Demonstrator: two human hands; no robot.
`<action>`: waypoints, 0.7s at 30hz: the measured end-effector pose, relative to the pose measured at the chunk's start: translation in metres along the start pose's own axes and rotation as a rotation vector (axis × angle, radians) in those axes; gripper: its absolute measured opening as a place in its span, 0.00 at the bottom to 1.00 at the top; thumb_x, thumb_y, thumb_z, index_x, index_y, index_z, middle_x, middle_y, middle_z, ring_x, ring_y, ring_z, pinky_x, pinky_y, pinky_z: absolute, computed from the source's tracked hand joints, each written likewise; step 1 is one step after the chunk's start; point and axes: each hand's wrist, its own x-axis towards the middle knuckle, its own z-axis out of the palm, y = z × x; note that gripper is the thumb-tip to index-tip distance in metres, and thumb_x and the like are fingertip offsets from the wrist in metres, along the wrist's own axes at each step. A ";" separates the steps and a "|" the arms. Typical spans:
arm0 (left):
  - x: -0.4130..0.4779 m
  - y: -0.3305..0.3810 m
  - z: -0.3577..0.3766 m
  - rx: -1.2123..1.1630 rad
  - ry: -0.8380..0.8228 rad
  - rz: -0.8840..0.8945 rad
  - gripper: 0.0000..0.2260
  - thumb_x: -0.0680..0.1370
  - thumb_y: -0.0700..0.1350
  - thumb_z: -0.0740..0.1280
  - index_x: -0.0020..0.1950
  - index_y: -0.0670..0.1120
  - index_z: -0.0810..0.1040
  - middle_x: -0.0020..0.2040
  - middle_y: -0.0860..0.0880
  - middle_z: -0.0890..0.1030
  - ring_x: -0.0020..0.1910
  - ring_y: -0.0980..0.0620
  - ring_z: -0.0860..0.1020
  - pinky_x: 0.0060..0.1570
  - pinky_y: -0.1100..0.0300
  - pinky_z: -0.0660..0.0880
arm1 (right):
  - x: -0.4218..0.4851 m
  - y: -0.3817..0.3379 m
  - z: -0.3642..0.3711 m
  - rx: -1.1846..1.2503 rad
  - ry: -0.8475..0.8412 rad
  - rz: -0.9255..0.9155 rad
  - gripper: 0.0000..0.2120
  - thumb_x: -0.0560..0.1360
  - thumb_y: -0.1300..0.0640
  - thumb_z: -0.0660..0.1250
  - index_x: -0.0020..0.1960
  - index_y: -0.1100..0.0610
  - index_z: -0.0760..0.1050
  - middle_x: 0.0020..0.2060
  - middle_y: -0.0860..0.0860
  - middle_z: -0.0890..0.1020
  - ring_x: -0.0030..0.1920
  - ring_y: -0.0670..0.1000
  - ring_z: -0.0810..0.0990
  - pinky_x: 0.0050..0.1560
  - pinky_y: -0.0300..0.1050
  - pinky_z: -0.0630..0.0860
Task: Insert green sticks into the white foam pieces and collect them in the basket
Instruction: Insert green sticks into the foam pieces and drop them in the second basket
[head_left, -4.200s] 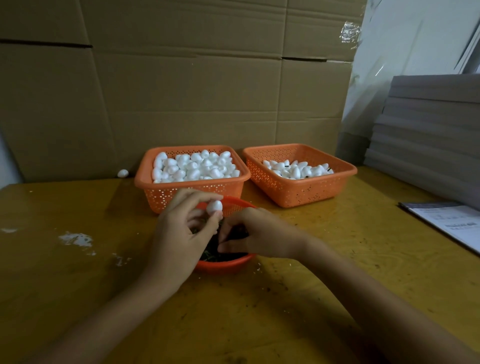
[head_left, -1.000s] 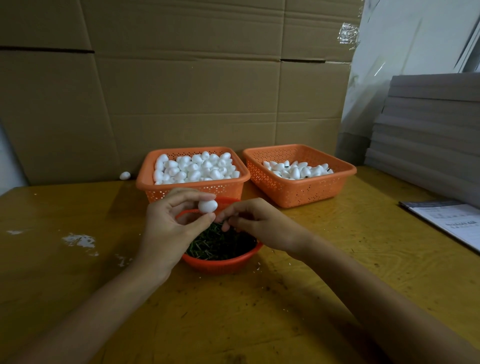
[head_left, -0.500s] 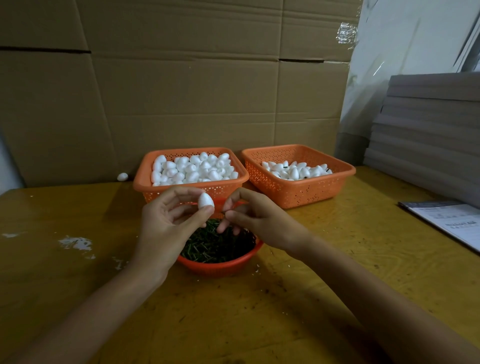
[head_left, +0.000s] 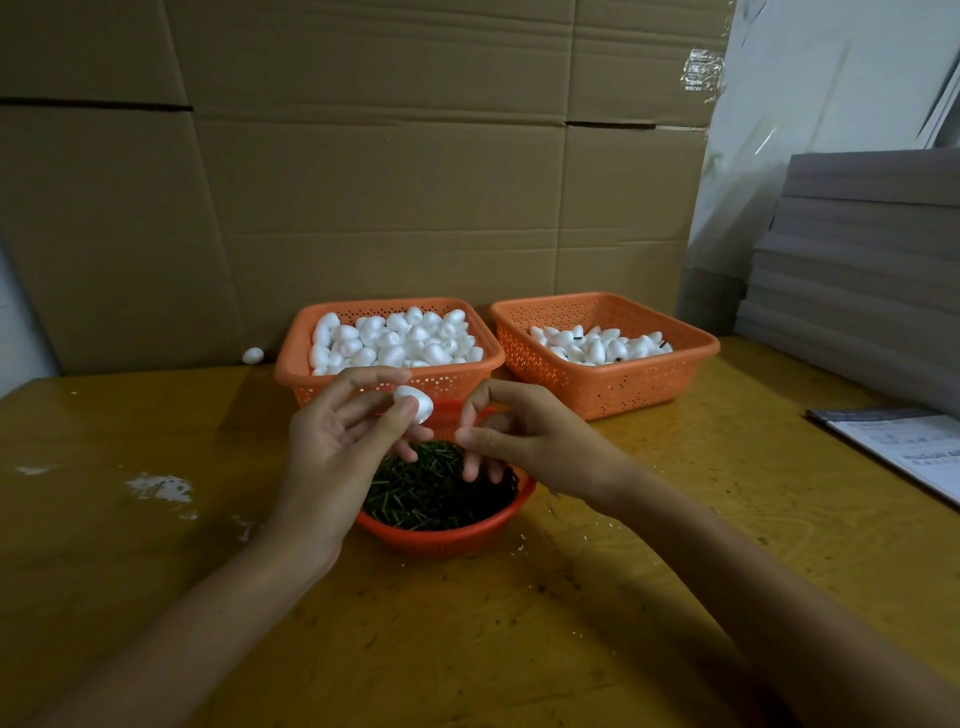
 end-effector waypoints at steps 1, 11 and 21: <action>0.000 -0.001 0.000 0.006 -0.003 0.001 0.10 0.76 0.47 0.73 0.57 0.50 0.83 0.48 0.42 0.87 0.47 0.46 0.87 0.42 0.61 0.82 | 0.000 0.000 0.000 0.000 -0.010 -0.001 0.04 0.82 0.60 0.68 0.54 0.61 0.76 0.41 0.56 0.87 0.37 0.50 0.83 0.41 0.42 0.79; 0.001 -0.004 -0.001 -0.001 0.010 -0.023 0.12 0.76 0.48 0.73 0.57 0.46 0.81 0.48 0.42 0.87 0.48 0.45 0.87 0.42 0.61 0.82 | -0.002 0.000 -0.002 0.004 -0.020 0.010 0.10 0.83 0.63 0.65 0.62 0.63 0.81 0.53 0.54 0.88 0.47 0.53 0.85 0.54 0.44 0.82; 0.001 -0.004 -0.001 0.022 -0.008 -0.015 0.11 0.75 0.44 0.75 0.54 0.43 0.79 0.50 0.44 0.88 0.49 0.47 0.87 0.43 0.63 0.82 | -0.003 -0.003 -0.003 0.116 0.045 -0.001 0.04 0.86 0.61 0.61 0.59 0.62 0.70 0.54 0.56 0.88 0.48 0.58 0.88 0.46 0.44 0.79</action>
